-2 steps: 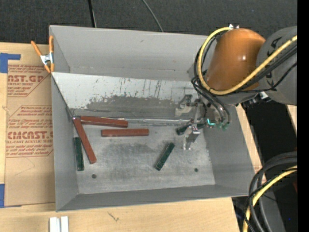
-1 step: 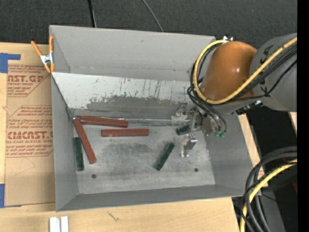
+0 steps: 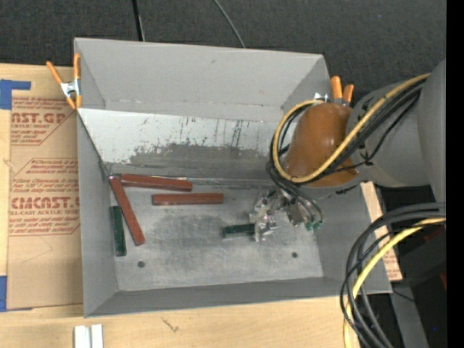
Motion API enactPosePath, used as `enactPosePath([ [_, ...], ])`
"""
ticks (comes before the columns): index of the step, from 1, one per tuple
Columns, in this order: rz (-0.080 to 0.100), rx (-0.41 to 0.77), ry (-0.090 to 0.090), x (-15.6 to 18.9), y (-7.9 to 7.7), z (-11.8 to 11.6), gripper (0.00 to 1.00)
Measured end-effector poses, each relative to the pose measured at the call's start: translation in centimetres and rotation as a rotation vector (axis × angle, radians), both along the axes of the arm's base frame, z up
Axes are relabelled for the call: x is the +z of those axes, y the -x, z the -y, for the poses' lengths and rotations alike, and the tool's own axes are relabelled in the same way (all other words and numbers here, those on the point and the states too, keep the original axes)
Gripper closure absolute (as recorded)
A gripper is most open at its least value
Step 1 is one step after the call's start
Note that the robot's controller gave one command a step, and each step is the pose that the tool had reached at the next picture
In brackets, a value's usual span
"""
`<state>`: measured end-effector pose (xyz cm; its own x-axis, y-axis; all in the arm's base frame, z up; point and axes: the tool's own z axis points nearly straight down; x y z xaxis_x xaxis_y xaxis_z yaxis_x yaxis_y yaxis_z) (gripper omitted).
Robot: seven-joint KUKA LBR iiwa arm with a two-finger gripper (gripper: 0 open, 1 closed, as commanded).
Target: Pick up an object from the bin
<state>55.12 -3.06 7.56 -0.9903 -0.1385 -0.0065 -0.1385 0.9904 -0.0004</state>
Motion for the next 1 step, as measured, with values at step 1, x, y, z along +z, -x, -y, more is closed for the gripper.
enactPosePath([
  [1,0.000,0.000,0.000,0.00,0.00,0.00,1.00],
])
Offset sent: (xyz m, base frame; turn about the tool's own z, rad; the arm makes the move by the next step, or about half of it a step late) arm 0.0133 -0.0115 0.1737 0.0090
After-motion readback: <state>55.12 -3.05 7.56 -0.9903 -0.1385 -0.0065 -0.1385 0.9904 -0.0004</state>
